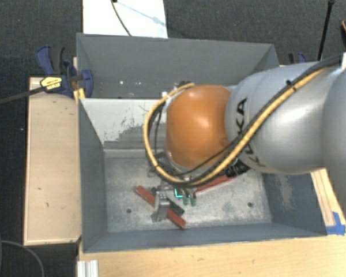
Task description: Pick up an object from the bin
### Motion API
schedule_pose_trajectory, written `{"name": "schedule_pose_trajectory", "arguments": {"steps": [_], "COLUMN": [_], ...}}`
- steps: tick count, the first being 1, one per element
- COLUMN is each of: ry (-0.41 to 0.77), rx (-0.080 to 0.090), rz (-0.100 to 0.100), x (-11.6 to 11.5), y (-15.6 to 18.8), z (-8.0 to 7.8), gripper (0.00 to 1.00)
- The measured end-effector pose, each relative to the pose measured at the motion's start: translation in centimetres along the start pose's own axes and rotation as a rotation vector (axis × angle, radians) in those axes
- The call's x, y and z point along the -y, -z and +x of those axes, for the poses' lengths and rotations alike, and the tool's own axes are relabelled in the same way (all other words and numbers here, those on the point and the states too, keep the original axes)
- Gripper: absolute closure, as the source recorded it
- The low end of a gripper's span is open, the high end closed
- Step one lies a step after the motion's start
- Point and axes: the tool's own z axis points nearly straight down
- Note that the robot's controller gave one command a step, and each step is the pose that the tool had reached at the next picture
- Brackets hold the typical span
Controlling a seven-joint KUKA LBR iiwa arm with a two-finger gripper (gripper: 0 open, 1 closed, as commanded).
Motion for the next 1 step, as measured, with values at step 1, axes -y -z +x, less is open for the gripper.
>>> {"name": "schedule_pose_trajectory", "arguments": {"steps": [1], "ry": [0.31], "rx": [0.002], "rz": [0.001], "x": [6.15], "y": [-11.31], "z": [-3.31], "gripper": [0.0]}}
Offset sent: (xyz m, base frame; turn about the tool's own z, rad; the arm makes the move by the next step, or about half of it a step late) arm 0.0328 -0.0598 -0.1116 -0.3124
